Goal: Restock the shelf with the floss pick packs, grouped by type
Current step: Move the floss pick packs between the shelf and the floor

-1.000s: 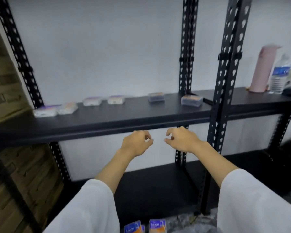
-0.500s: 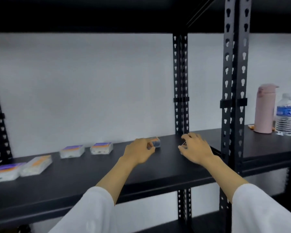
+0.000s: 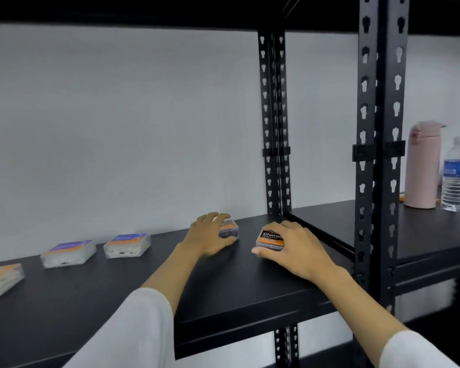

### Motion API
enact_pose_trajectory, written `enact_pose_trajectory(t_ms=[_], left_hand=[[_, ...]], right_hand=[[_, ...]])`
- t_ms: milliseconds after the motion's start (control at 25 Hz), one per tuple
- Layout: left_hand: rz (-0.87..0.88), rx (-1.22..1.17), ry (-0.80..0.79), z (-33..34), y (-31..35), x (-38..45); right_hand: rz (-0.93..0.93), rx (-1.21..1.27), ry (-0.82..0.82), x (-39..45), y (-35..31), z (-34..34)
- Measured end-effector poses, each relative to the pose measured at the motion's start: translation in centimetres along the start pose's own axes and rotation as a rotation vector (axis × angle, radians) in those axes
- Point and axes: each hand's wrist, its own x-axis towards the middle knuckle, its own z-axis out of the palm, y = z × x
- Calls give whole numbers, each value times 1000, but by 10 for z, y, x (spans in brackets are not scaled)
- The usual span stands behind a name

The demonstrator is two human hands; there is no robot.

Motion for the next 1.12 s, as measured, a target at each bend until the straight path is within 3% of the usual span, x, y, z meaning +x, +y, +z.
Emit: enact_pose_trajectory(t_ms=[80, 320, 560, 720, 920, 1120], left_hand=[[-28, 21, -66, 5, -5, 5], [-108, -114, -71, -5, -13, -23], [-89, -165, 11, -24, -7, -93], [-64, -269, 120, -49, 0, -158], [-166, -295, 305, -69, 4, -279], [-294, -336, 210, -15, -45, -389]], right_hand=[[-8, 11, -3, 0, 1, 0], [-13, 58, 41, 0, 5, 3], [-33, 99, 110, -16, -10, -3], [-76, 213, 111, -54, -50, -6], [-184, 304, 92, -110, -114, -11], [-226, 272, -27, -178, -147, 32]])
